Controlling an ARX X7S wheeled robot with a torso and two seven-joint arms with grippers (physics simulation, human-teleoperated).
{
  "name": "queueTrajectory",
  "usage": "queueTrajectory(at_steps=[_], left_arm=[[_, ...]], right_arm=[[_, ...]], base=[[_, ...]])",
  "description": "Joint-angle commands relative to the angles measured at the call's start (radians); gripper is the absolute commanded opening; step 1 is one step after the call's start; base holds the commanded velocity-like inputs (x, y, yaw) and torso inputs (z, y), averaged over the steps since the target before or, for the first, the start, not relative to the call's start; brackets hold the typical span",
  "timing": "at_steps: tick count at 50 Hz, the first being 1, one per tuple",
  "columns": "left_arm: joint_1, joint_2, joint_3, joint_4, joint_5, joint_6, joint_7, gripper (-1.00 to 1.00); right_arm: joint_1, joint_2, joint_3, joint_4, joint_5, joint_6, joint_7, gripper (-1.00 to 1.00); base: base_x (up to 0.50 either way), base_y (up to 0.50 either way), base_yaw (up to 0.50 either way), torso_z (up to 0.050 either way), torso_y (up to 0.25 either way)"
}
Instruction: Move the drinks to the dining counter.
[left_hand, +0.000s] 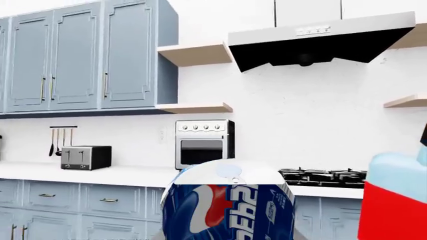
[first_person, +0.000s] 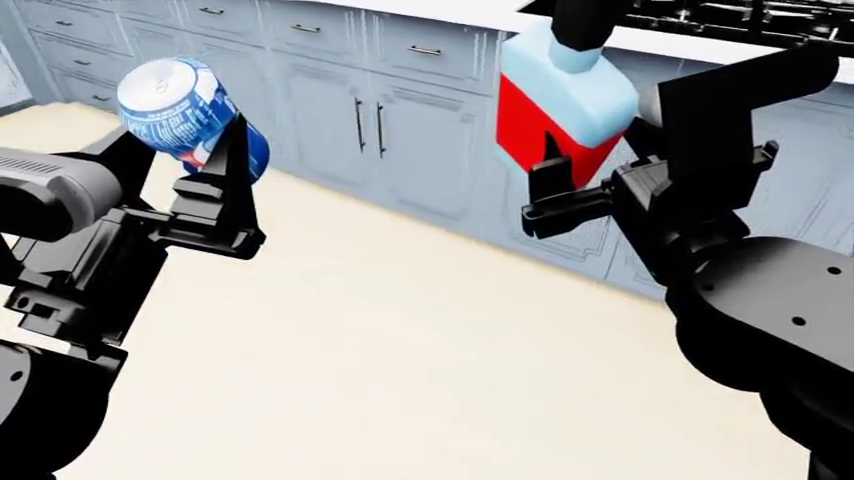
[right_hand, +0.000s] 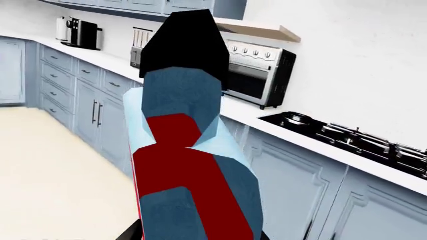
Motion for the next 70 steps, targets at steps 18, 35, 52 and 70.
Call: queueTrajectory(at_steps=[18, 35, 52, 70], left_arm=[[0.002, -0.008, -0.004, 0.004, -0.023, 0.011, -0.017, -1.0], [-0.013, -0.011, 0.009, 0.001, -0.028, 0.009, -0.024, -1.0], [-0.011, -0.018, 0.011, 0.008, -0.035, 0.008, -0.032, -1.0], [-0.006, -0.022, 0.015, 0.007, -0.038, 0.016, -0.036, -1.0]], right_arm=[[0.008, 0.012, 0.01, -0.017, -0.025, 0.001, 0.002, -1.0], [0.016, 0.014, 0.002, -0.01, -0.018, -0.001, -0.001, -1.0], [0.005, 0.023, 0.004, -0.017, -0.012, -0.007, 0.006, -1.0], [0.007, 0.026, 0.001, -0.019, -0.004, -0.008, 0.013, -1.0]], base=[[0.0, 0.0, 0.5, 0.001, 0.001], [0.0, 0.0, 0.5, 0.001, 0.002], [0.0, 0.0, 0.5, 0.001, 0.001], [0.0, 0.0, 0.5, 0.001, 0.002]])
